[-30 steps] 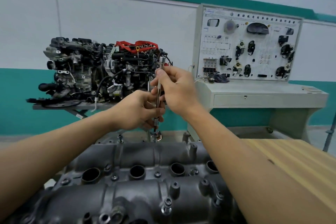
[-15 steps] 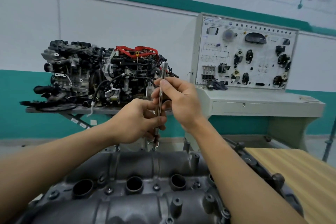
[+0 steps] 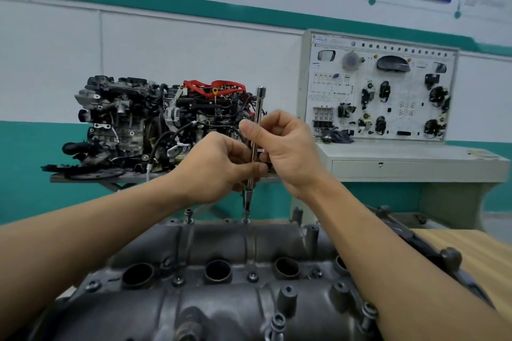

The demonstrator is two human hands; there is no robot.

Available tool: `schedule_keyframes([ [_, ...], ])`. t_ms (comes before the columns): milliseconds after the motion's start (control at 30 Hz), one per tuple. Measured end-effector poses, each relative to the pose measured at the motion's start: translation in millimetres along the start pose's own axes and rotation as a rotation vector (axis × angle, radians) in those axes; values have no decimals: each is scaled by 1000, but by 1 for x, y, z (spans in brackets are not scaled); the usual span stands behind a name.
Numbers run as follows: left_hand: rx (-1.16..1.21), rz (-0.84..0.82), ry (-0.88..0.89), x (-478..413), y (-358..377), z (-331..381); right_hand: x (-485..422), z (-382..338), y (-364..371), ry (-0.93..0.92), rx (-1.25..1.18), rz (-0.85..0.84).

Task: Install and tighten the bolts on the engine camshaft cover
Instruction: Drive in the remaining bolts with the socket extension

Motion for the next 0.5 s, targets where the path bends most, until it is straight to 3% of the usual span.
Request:
schedule_keyframes([
  [300, 22, -159, -71, 0, 9, -6, 2, 6, 7, 142, 26, -96],
  [500, -82, 25, -2, 3, -6, 0, -1, 10, -7, 54, 99, 36],
])
Point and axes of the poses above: each hand's wrist, its own x-axis away from the middle knuckle, its own y-axis out of the palm, z = x × y, the point moved 8 cm from there along -x, towards the middle knuckle, and after that the axes turned 2 degrees about -x, right-handed, at the moved point
